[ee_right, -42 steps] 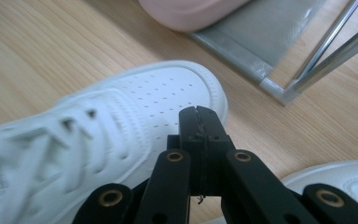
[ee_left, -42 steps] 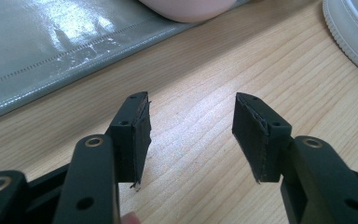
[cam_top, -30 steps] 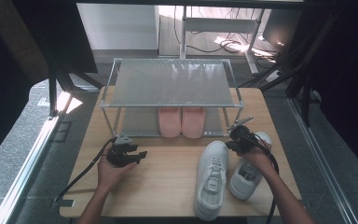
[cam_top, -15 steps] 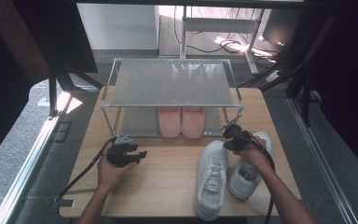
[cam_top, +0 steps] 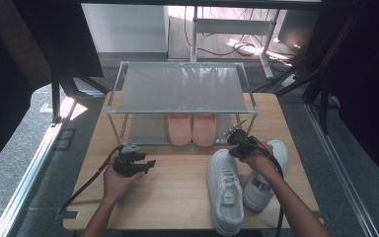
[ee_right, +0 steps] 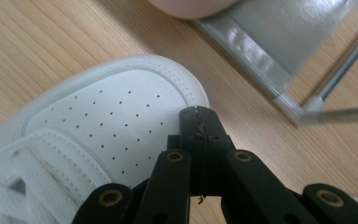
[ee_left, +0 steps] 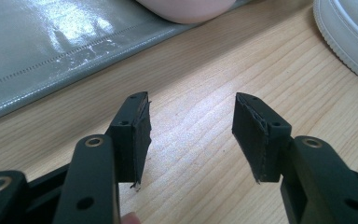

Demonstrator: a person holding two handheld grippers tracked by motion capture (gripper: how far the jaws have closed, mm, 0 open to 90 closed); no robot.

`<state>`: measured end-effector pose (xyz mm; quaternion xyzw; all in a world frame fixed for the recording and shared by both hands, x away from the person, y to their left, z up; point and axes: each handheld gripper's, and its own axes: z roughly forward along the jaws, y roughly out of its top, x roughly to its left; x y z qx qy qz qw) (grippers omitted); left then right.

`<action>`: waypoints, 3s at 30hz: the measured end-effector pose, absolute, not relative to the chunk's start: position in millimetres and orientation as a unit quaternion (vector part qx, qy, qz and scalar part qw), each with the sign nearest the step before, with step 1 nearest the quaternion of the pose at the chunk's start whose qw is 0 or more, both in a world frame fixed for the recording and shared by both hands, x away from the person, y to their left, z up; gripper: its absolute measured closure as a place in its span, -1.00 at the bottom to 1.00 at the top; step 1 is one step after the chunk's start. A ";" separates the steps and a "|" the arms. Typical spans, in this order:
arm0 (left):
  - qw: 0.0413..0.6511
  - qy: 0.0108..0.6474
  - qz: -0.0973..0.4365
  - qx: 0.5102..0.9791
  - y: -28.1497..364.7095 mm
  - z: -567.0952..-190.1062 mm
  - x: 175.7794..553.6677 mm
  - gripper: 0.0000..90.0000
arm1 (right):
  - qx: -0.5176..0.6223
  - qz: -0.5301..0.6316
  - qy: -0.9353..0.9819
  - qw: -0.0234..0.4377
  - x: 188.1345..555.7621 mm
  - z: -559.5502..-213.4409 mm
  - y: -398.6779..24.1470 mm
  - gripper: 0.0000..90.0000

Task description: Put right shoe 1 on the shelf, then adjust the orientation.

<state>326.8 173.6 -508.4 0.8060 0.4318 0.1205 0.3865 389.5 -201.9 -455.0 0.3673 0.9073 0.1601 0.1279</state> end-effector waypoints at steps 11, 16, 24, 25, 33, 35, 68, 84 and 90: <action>0.384 0.431 0.119 0.808 172.3 -510.2 327.1 0.06 | 0.341 0.178 0.915 0.120 387.5 -456.6 -176.1 1.00; 0.384 0.431 0.119 0.808 172.3 -510.3 327.1 0.06 | 0.329 0.185 0.919 0.116 386.7 -457.4 -166.8 1.00; 0.385 0.430 0.120 0.808 172.5 -509.9 327.0 0.06 | 0.339 0.232 0.905 0.112 378.9 -447.7 -182.3 1.00; 0.384 0.431 0.119 0.808 172.6 -509.7 327.0 0.06 | 0.339 0.240 0.903 0.112 375.6 -445.1 -185.7 1.00; 0.386 0.431 0.118 0.807 171.9 -509.8 326.8 0.06 | 0.342 0.278 0.890 0.116 350.2 -432.2 -208.9 0.80; 0.388 0.433 0.119 0.805 172.3 -508.8 326.3 0.06 | 0.341 0.284 0.888 0.122 344.0 -429.9 -211.9 0.64; 0.392 0.433 0.118 0.803 173.1 -506.7 325.1 0.05 | 0.347 0.308 0.878 0.118 267.8 -429.0 -242.3 0.26; 0.394 0.431 0.118 0.803 174.0 -505.7 325.2 0.05 | 0.352 0.246 0.896 0.116 265.4 -446.1 -230.4 0.33; 0.395 0.431 0.117 0.803 174.1 -505.9 325.9 0.05 | 0.341 0.228 0.902 0.133 266.0 -449.5 -226.6 0.51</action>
